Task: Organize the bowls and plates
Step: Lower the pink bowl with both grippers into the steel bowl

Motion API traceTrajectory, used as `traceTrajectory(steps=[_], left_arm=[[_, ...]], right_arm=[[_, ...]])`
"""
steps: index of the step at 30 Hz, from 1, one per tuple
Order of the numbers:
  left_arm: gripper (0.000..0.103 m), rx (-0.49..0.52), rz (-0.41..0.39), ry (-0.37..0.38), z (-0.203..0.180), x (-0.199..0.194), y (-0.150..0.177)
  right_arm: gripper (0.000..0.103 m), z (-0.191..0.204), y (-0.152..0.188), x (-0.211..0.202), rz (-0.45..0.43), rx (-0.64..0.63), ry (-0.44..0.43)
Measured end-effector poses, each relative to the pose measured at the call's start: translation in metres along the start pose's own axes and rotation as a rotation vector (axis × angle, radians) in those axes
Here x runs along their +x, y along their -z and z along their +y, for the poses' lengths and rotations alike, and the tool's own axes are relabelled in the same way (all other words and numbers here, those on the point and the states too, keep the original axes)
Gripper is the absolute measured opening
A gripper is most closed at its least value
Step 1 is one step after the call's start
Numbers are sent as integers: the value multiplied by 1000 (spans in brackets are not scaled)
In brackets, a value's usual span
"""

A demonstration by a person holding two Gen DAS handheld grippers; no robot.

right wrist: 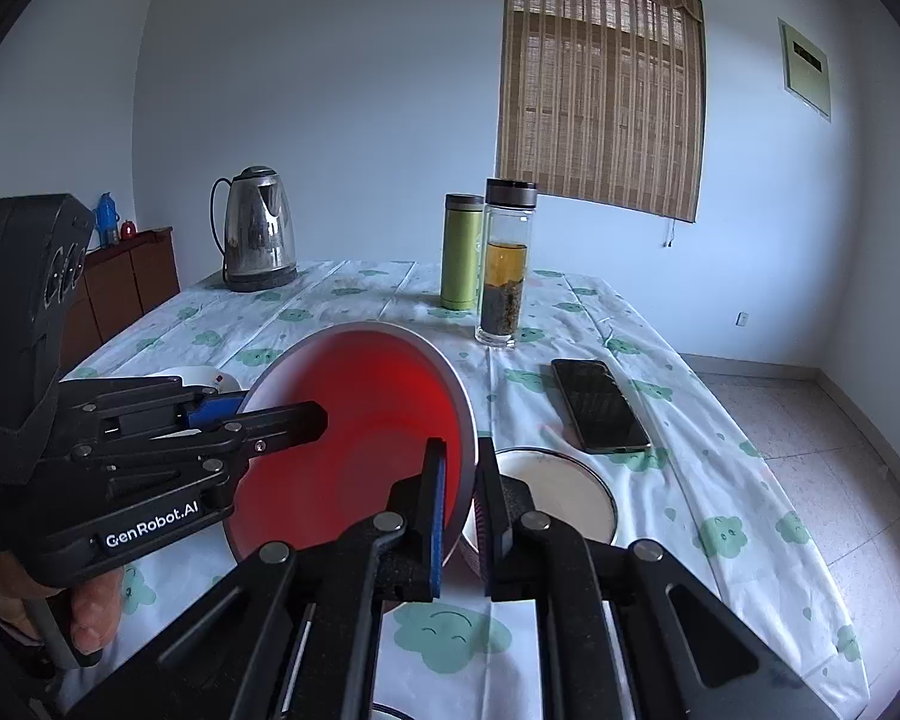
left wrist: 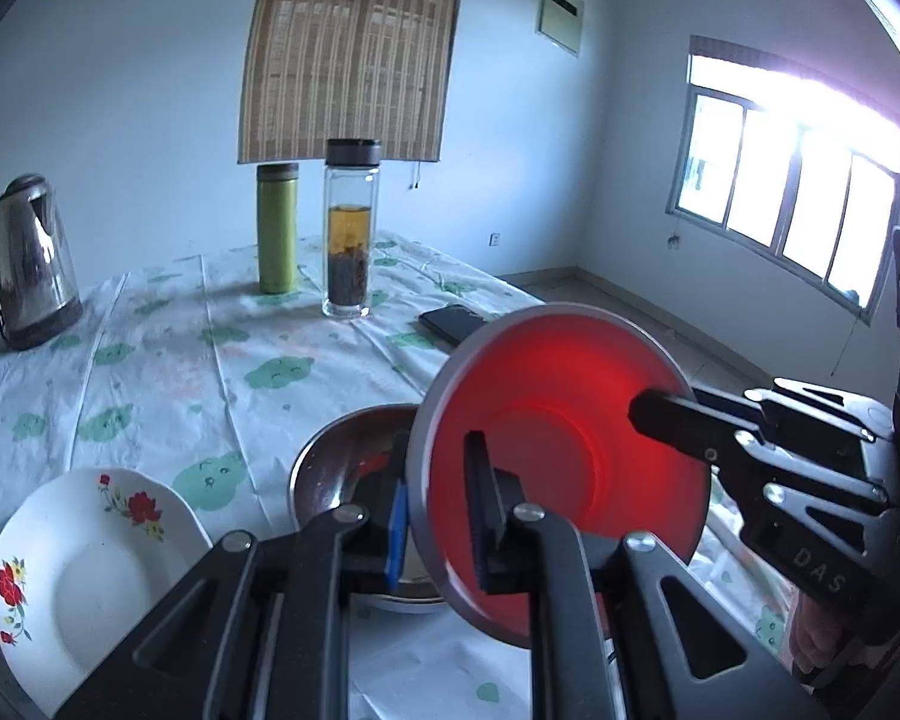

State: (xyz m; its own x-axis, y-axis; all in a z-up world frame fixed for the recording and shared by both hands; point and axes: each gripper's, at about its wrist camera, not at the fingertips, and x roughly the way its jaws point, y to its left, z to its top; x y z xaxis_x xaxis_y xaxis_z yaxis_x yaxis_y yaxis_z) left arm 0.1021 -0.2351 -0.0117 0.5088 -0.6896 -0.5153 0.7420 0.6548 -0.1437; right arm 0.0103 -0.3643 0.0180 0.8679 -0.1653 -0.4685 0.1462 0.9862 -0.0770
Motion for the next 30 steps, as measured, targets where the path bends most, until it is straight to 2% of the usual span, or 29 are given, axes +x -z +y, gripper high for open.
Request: traceTrajectory(steps=[10, 18, 23, 30], left_arm=[[14, -33, 16, -1, 16, 7, 4], [14, -126, 12, 0, 41, 7, 1], [14, -166, 31, 2, 50, 14, 0], [14, -119, -17, -18, 39, 5, -6]], right_arm=[[10, 15, -6, 9, 41, -14, 15], [10, 28, -24, 27, 53, -50, 15], [10, 32, -24, 43, 87, -74, 3], [10, 17, -31, 47, 85, -47, -27]])
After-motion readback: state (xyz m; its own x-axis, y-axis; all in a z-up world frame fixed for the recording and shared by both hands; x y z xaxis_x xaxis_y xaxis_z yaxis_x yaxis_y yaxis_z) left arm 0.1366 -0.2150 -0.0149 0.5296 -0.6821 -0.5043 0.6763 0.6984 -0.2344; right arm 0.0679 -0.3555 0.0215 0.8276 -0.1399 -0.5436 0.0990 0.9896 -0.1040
